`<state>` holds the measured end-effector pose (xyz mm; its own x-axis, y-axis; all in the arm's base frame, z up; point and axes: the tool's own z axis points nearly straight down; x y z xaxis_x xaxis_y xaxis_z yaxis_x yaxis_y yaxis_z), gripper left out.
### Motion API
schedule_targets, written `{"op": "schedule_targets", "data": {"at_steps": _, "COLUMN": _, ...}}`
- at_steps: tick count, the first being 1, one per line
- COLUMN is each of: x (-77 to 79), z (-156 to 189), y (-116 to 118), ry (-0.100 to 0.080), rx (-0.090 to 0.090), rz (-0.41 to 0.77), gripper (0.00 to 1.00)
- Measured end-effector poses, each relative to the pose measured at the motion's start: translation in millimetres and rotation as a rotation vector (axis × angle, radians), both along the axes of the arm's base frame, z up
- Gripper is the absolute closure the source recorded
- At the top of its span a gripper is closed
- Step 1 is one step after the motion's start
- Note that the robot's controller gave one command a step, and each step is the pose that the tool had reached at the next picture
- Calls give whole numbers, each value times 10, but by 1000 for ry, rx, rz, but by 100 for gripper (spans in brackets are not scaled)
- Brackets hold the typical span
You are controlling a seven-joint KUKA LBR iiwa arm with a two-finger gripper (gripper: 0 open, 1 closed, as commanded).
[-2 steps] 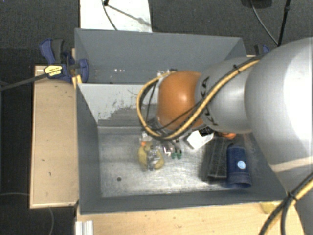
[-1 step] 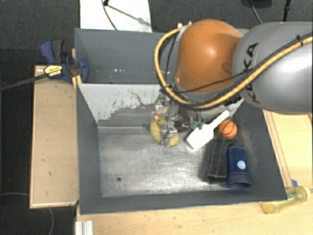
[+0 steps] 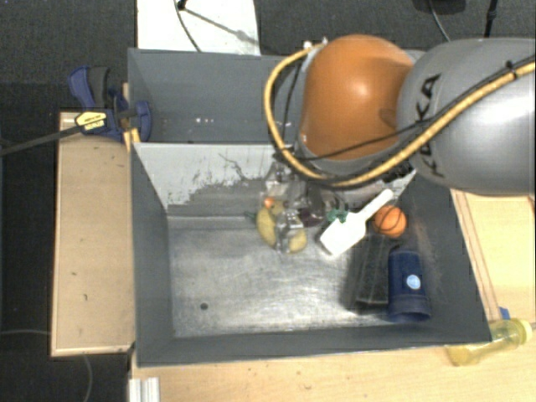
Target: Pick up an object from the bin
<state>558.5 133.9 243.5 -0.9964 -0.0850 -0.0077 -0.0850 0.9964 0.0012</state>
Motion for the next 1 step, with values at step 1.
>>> {"op": "schedule_targets", "data": {"at_steps": 1, "x": -8, "z": -15, "y": -4, "ry": 3, "rx": -1, "rz": 1, "gripper": 100}}
